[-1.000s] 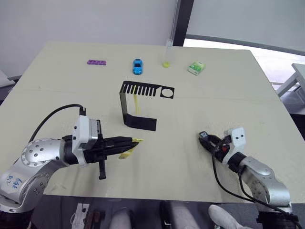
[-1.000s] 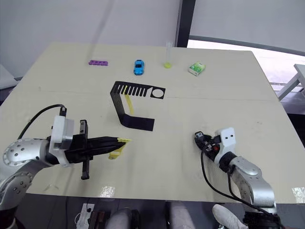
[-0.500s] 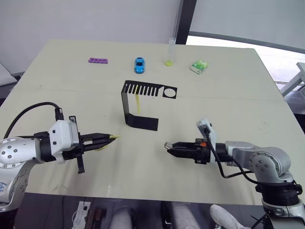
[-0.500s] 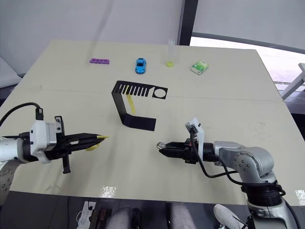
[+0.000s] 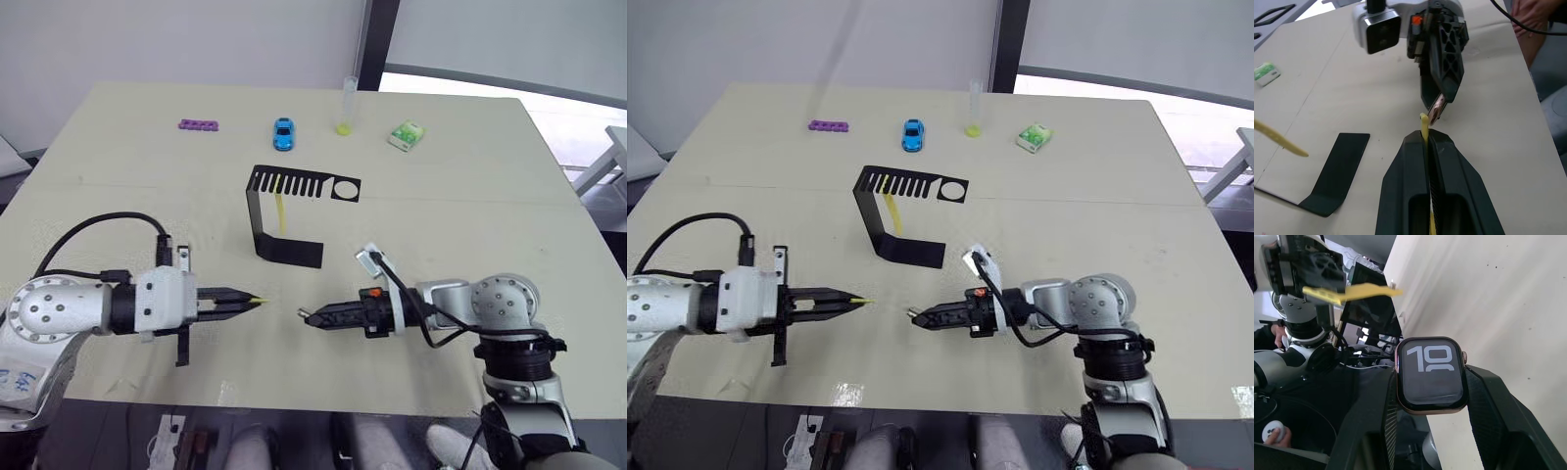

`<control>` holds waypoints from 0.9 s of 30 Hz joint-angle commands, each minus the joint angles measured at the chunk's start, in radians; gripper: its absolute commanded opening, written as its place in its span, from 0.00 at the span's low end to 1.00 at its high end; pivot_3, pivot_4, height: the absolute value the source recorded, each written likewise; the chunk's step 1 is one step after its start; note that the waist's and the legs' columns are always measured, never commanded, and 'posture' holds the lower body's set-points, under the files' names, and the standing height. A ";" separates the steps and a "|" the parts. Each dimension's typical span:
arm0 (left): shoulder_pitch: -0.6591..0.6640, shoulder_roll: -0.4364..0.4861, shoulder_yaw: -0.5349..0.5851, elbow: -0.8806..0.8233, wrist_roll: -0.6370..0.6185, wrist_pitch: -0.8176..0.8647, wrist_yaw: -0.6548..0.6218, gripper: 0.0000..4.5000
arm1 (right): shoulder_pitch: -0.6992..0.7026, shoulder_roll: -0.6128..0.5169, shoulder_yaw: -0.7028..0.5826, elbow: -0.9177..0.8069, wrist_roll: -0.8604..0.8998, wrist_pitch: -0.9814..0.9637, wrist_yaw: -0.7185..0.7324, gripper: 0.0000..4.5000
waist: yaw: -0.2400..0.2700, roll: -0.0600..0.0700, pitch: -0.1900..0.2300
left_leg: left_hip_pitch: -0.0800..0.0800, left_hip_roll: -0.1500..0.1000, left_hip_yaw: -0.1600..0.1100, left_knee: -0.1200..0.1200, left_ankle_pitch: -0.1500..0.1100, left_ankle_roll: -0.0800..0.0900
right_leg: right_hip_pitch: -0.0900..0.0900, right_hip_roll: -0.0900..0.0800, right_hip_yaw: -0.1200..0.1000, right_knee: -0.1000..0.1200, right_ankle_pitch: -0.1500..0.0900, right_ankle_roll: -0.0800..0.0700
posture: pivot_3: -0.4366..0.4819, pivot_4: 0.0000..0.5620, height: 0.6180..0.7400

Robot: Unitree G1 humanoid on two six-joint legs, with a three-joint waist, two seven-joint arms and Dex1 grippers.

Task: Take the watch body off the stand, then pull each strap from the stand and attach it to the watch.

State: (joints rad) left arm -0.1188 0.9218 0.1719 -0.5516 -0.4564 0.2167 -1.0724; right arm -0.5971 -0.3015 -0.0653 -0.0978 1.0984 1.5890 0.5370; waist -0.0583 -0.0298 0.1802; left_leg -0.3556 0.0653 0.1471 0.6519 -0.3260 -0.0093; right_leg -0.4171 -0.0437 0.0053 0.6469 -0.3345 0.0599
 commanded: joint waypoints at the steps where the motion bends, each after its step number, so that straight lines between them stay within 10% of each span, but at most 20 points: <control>1: -0.053 0.010 -0.047 -0.028 0.034 0.004 0.014 0.00 | -0.030 0.019 -0.052 0.028 0.040 0.025 -0.042 0.34 | 0.001 0.000 0.000 | -0.001 0.000 0.000 0.000 0.000 0.000 | -0.001 0.000 0.000 0.000 0.000 0.000 | 0.48 0.27 1.00; 27: -0.145 -0.029 -0.186 0.082 0.207 -0.111 0.008 0.00 | -0.001 0.013 -0.033 0.001 0.084 0.025 -0.096 0.34 | -0.001 0.000 0.000 | -0.018 0.000 0.001 0.014 0.002 0.001 | -0.019 0.000 0.002 0.013 0.001 0.001 | 0.48 0.27 1.00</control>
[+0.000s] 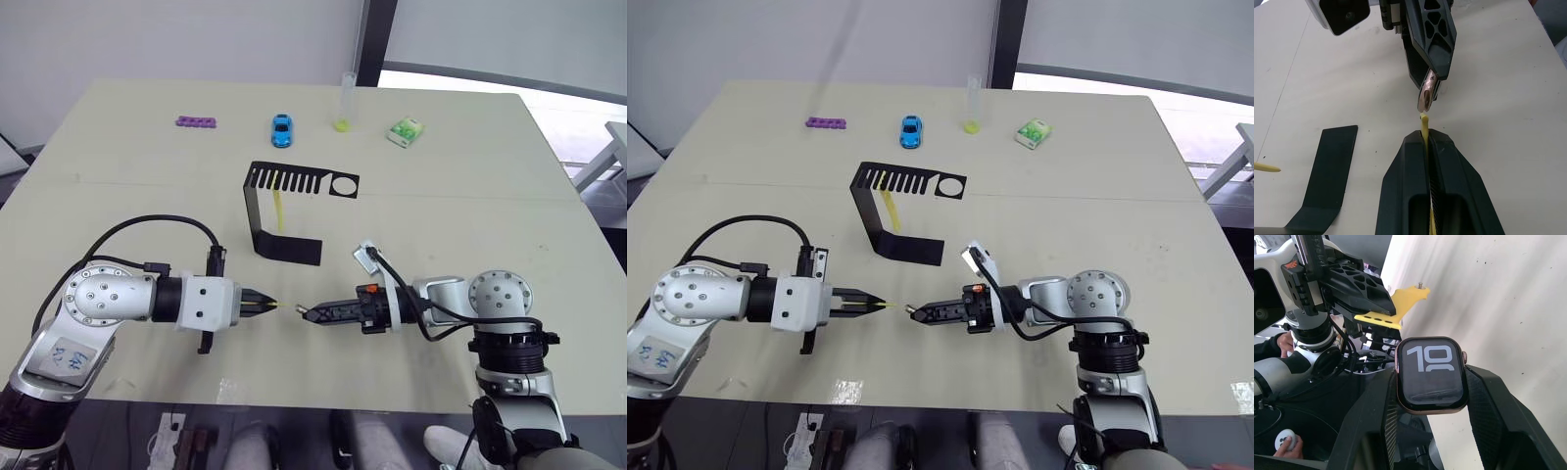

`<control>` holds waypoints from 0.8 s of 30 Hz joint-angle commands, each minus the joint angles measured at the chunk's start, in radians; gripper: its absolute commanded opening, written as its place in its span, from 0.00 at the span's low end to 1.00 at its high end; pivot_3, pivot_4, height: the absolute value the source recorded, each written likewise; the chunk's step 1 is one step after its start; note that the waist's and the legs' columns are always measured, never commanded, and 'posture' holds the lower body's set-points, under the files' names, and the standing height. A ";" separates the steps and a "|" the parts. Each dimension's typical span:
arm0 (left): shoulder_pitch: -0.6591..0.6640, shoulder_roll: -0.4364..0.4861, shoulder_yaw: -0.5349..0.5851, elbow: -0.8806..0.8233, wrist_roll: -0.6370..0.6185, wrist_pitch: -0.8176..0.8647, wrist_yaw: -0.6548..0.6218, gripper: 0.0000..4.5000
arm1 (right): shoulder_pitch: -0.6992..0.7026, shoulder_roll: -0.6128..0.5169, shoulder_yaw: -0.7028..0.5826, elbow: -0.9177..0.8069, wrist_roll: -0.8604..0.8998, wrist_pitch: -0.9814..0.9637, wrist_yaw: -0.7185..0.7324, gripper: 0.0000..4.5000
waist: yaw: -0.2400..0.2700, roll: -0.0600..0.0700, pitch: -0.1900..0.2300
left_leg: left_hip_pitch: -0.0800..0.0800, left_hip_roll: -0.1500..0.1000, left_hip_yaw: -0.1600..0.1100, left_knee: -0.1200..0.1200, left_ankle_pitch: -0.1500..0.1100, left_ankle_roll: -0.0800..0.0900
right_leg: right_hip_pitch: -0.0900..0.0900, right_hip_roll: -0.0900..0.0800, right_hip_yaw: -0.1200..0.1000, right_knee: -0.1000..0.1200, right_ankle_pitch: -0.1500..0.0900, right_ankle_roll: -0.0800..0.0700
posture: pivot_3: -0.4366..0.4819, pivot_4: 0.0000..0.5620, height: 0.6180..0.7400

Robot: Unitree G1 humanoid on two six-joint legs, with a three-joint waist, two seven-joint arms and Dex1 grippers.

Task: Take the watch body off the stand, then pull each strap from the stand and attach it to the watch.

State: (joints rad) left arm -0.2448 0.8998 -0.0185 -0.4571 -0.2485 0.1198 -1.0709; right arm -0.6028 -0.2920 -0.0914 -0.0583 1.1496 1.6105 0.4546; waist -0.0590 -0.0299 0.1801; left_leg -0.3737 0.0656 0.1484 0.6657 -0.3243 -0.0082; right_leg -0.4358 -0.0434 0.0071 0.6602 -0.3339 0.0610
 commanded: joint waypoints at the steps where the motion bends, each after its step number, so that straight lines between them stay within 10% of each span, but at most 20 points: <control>1: -0.020 -0.008 0.004 -0.011 0.000 -0.014 0.006 0.00 | 0.005 0.004 -0.007 -0.039 0.034 0.004 -0.017 0.34 | -0.001 0.000 0.000 | 0.000 0.000 0.000 0.000 0.000 0.000 | 0.000 0.000 0.000 0.000 0.000 0.000 | 0.48 0.27 1.00; 24: -0.010 -0.022 -0.014 -0.038 -0.006 0.007 -0.001 0.00 | 0.012 0.003 -0.007 -0.036 0.051 0.004 -0.042 0.34 | 0.000 0.000 0.000 | 0.000 0.000 0.000 0.000 0.000 0.000 | 0.000 0.000 0.000 0.000 0.000 0.000 | 0.48 0.27 1.00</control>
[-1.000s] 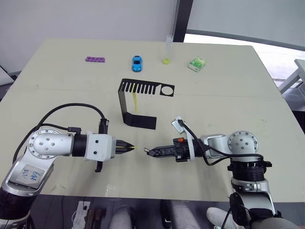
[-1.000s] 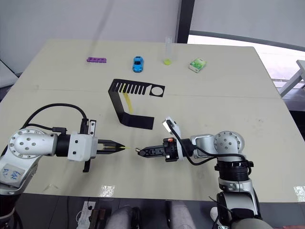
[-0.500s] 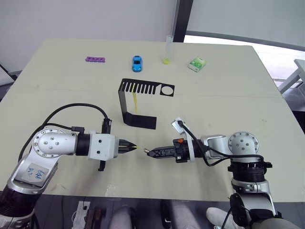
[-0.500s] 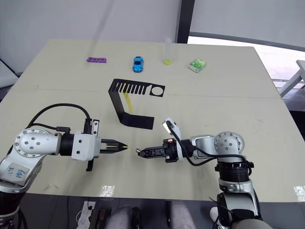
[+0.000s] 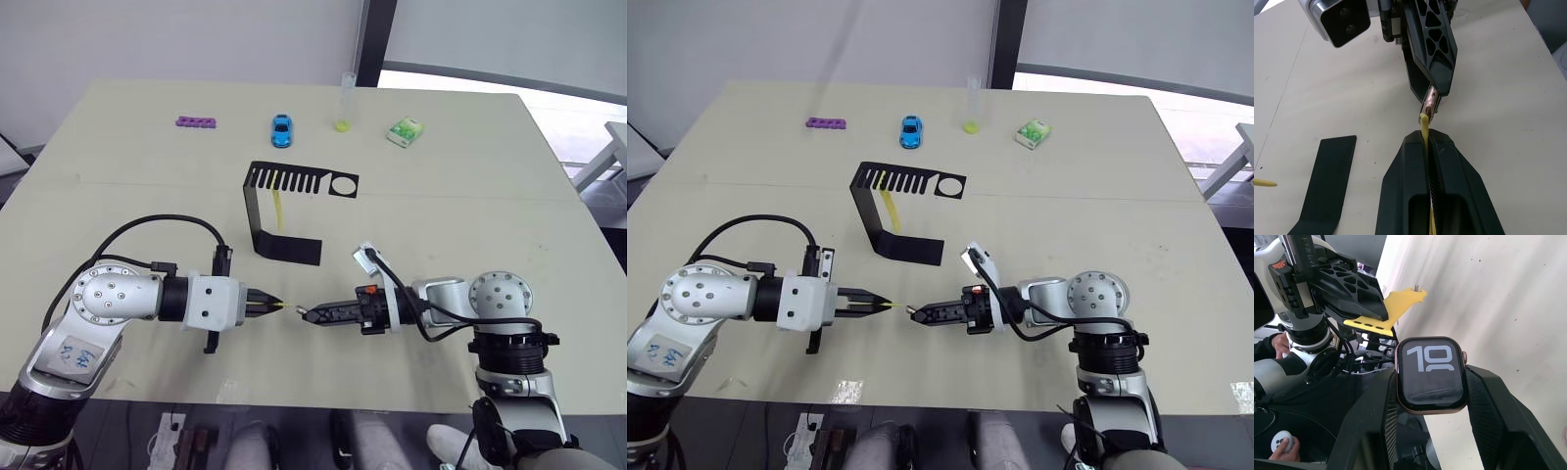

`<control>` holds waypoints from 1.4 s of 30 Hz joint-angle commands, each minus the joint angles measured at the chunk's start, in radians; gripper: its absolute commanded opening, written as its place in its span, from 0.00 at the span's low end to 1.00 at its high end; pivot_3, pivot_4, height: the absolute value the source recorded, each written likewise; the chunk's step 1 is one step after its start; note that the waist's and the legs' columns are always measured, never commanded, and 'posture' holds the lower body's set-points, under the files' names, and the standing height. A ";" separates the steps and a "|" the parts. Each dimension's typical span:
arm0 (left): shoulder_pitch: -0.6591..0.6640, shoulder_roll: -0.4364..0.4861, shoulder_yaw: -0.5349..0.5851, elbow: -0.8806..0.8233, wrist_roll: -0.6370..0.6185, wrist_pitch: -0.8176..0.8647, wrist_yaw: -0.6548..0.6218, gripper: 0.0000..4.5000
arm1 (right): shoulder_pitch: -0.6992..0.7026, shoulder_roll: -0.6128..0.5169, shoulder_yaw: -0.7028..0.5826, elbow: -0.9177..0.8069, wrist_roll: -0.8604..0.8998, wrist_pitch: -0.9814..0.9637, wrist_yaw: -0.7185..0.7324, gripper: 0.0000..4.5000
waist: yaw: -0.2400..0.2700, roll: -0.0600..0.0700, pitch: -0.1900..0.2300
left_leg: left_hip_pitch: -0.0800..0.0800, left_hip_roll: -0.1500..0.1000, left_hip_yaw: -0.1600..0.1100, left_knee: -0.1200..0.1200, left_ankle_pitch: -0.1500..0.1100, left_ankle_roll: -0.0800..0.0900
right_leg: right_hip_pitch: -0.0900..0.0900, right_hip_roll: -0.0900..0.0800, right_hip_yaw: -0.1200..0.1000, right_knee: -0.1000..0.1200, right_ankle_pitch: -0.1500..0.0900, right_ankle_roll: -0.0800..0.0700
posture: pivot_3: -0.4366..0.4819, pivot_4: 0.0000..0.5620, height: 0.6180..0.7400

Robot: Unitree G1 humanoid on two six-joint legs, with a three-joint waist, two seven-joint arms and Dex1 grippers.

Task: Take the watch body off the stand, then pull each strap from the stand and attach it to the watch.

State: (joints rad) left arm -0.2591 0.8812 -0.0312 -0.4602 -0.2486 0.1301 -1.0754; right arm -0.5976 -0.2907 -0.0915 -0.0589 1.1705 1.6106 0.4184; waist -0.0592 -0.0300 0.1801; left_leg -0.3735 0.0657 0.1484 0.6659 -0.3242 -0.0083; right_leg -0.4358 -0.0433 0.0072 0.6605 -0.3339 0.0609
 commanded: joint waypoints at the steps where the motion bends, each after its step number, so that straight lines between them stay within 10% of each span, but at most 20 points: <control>1: 0.006 -0.003 -0.002 -0.037 -0.007 -0.003 0.003 0.00 | 0.007 0.001 -0.007 -0.036 0.029 0.004 -0.006 0.34 | 0.000 0.000 0.000 | 0.000 0.000 0.000 0.000 0.000 0.000 | 0.000 0.000 0.000 0.000 0.000 0.000 | 0.48 0.27 1.00; 42: -0.005 -0.019 -0.038 -0.030 0.018 0.017 0.014 0.00 | 0.011 0.009 -0.006 -0.043 0.036 0.004 -0.020 0.34 | 0.000 0.000 0.000 | 0.000 0.000 0.000 0.000 0.000 0.000 | 0.000 0.000 0.000 0.000 0.000 0.000 | 0.48 0.27 1.00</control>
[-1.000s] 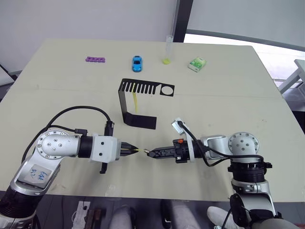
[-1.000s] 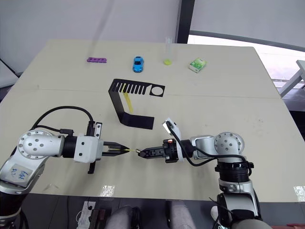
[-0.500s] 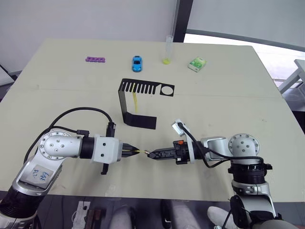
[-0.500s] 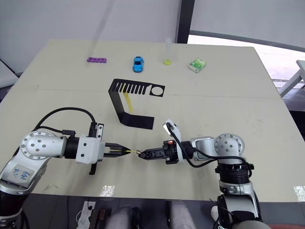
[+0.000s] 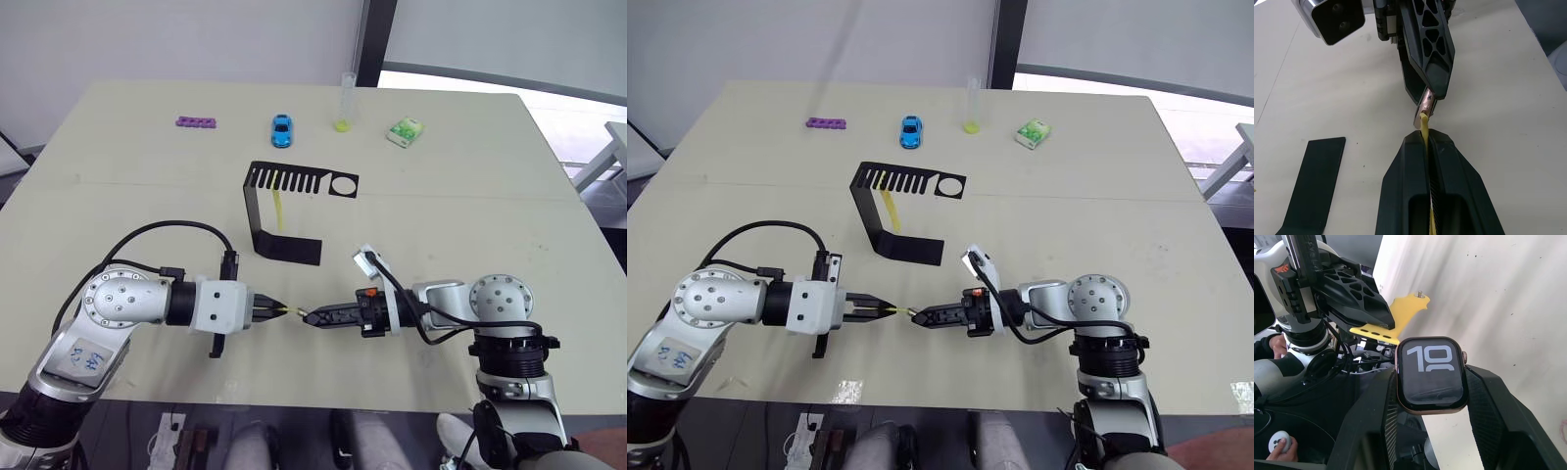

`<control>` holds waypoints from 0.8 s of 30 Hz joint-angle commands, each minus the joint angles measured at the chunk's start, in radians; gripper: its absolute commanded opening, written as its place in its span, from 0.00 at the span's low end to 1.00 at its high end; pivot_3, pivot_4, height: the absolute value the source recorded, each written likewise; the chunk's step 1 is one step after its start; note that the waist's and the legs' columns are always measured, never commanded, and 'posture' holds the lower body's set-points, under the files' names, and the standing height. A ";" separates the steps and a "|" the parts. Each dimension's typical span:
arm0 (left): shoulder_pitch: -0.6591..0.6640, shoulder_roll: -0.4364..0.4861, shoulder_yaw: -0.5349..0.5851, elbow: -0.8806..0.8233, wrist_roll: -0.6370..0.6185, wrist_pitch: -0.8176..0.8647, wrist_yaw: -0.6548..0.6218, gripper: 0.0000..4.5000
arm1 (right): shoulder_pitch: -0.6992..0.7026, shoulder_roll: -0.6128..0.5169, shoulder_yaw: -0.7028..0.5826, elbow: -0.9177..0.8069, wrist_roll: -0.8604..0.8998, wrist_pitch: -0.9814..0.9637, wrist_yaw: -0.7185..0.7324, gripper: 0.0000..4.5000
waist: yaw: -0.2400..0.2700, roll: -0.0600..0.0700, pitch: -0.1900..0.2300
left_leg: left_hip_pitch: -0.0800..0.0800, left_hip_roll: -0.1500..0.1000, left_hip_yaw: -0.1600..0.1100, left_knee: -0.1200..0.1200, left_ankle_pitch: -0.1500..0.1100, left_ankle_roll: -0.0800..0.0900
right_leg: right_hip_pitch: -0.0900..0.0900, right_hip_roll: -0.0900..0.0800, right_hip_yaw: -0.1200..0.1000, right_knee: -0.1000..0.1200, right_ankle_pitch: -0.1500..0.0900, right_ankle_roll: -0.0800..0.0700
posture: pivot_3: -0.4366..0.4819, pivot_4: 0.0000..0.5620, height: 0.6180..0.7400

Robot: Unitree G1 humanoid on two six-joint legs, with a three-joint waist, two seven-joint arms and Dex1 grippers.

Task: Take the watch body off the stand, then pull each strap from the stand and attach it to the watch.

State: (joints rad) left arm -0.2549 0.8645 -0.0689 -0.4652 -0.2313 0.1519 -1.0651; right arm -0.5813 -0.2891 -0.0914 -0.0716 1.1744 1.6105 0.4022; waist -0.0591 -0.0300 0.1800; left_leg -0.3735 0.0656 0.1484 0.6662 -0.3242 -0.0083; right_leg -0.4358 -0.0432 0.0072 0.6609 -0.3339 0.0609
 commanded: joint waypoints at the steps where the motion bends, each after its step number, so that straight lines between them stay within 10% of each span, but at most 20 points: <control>1: -0.009 -0.003 -0.002 -0.025 0.001 -0.004 0.004 0.00 | -0.005 0.008 -0.006 -0.030 0.032 0.004 -0.005 0.34 | 0.000 0.000 0.000 | 0.000 0.000 0.000 0.000 0.000 0.000 | 0.000 0.000 0.000 0.000 0.000 0.000 | 0.48 0.27 1.00; 24: -0.120 -0.046 -0.099 -0.039 0.068 0.021 -0.009 0.00 | -0.003 0.013 -0.005 -0.030 0.039 0.004 -0.015 0.34 | 0.001 0.000 0.000 | 0.000 0.000 0.000 0.001 0.000 0.000 | 0.000 0.000 0.000 0.001 0.000 0.000 | 0.48 0.27 1.00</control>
State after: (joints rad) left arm -0.3528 0.8369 -0.1430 -0.4569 -0.1487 0.1869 -1.0739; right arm -0.5809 -0.2954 -0.1046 -0.0716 1.1739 1.6106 0.3871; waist -0.0577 -0.0301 0.1800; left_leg -0.3735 0.0656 0.1486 0.6667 -0.3241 -0.0084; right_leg -0.4358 -0.0428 0.0072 0.6614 -0.3339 0.0609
